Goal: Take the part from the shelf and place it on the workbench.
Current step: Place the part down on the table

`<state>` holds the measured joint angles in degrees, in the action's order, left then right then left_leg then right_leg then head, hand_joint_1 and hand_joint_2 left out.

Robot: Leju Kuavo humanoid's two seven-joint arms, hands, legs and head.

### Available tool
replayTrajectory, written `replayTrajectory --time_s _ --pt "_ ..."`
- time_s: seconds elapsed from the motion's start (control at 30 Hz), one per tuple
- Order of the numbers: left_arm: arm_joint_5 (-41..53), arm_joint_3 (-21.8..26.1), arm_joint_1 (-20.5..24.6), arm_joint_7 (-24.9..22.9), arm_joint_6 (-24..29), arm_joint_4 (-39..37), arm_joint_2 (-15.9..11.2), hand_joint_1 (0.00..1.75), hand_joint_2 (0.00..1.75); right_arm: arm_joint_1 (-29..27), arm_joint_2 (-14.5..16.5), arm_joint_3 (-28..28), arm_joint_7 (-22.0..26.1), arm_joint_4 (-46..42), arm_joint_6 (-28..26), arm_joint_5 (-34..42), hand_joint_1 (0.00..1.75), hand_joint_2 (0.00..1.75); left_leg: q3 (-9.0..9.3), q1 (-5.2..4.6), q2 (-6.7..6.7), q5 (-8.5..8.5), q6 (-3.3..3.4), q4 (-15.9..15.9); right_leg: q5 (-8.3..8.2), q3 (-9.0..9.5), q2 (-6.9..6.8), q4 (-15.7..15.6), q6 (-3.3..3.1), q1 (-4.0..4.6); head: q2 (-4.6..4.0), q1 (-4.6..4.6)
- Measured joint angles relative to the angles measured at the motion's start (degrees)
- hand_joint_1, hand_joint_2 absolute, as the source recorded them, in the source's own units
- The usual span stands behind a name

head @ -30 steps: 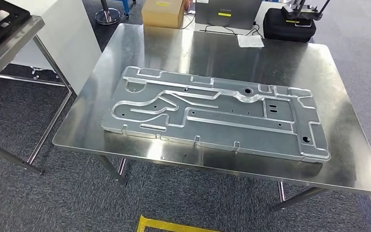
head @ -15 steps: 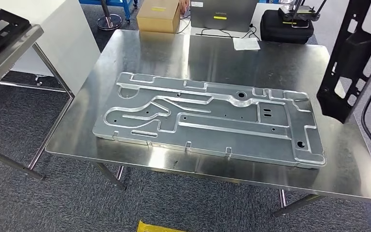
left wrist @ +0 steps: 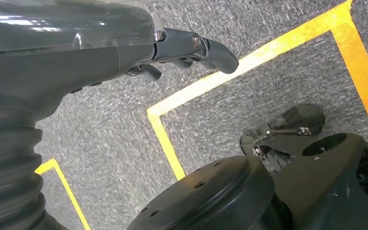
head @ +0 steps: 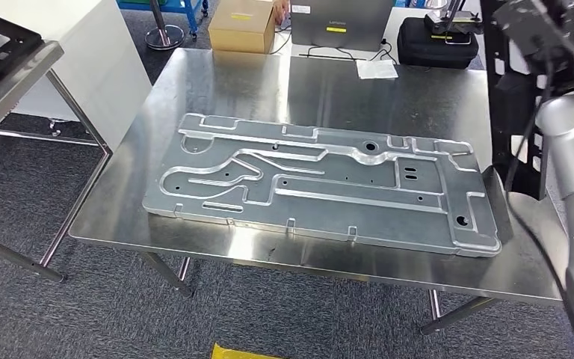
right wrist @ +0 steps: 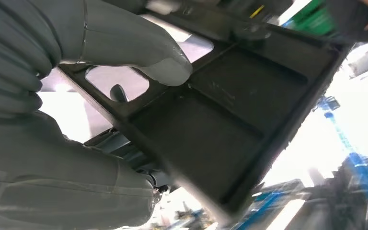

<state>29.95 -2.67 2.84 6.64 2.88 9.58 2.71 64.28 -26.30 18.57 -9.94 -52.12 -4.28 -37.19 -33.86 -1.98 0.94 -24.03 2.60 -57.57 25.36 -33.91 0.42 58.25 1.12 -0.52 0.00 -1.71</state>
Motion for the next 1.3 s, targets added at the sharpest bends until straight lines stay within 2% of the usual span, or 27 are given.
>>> replayTrajectory --time_s 0.13,0.37,0.53,0.83,1.13,1.3 --pt "1.5 -0.1 0.3 -0.1 0.1 0.0 0.4 0.00 1.75 -2.9 6.6 1.0 0.9 3.3 -3.8 -3.7 1.75 1.75 0.20 -0.02 0.22 0.02 -0.04 0.0 0.07 0.34 -0.24 0.0 -0.03 -0.01 0.00 0.01" --pt "4.2 -1.4 0.8 -0.5 -0.4 0.1 0.6 0.00 1.75 -9.7 21.8 2.0 2.2 12.7 -11.5 -10.2 1.75 1.75 0.39 -0.04 0.19 -0.02 -0.10 0.0 0.12 0.48 -0.18 0.0 -0.10 -0.05 0.00 0.03" --pt "5.5 -2.0 0.9 -0.4 -0.7 0.1 0.5 0.00 1.75 -10.7 28.3 2.7 2.3 17.7 -12.8 -10.9 1.75 1.75 0.37 -0.04 0.21 -0.03 -0.12 0.0 0.17 0.50 -0.23 0.0 -0.18 -0.05 0.00 0.03" --pt "6.6 -2.9 1.2 -1.0 -2.6 0.1 -0.2 0.00 1.75 -10.7 32.7 3.3 4.6 22.1 -11.5 -10.9 1.75 1.75 0.38 -0.04 0.07 -0.14 -0.18 0.0 0.20 0.55 -0.12 -0.1 -0.23 -0.04 0.00 0.03" --pt "6.5 -2.9 1.3 -1.3 -3.0 0.1 -0.3 0.00 1.75 -10.3 33.7 3.6 5.5 23.9 -11.4 -10.1 1.75 1.75 0.40 -0.02 0.06 -0.15 -0.18 0.0 0.20 0.58 -0.13 -0.1 -0.23 -0.03 0.00 0.03" --pt "5.8 -2.7 0.8 1.2 -2.1 0.1 -0.3 0.00 1.75 -10.4 33.7 3.7 6.7 24.7 -12.6 -10.1 1.75 1.75 0.41 -0.01 0.06 -0.15 -0.19 0.0 0.20 0.57 -0.12 -0.2 -0.23 -0.02 0.00 0.03"
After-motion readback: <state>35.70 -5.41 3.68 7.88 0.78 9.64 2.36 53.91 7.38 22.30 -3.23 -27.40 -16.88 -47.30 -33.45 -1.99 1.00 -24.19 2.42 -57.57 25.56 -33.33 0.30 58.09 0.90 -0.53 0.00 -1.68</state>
